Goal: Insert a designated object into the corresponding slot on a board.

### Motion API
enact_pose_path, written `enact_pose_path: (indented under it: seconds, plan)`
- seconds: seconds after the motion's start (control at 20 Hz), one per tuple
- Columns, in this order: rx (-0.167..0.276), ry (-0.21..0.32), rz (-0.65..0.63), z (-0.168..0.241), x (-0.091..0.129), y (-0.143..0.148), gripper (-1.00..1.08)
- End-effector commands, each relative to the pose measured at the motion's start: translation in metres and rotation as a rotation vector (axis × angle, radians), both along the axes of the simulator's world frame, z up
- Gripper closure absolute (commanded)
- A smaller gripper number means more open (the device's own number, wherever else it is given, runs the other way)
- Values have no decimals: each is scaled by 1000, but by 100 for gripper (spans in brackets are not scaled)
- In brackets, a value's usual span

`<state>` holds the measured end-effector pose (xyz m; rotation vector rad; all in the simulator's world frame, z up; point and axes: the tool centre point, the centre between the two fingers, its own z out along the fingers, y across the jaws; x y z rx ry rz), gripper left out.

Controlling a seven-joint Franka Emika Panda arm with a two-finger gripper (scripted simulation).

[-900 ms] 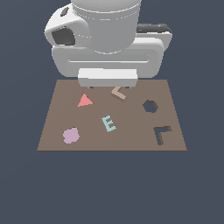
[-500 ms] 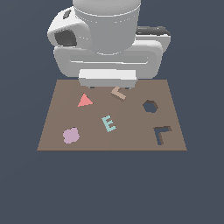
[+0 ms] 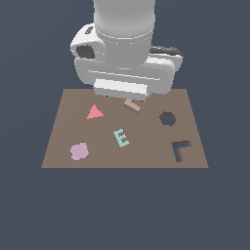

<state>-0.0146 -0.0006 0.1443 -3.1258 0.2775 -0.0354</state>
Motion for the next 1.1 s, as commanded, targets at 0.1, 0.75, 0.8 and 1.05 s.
enact_pose_path:
  seconds: [0.1, 0.75, 0.8, 1.05]
  plan:
    - [0, 6, -102, -23, -17, 6, -92]
    - [1, 20, -358, -82, -54, 30, -92]
    - [1, 20, -369, -84, -56, 31, -92]
    - [2, 22, -405, -93, -60, 36, -92]
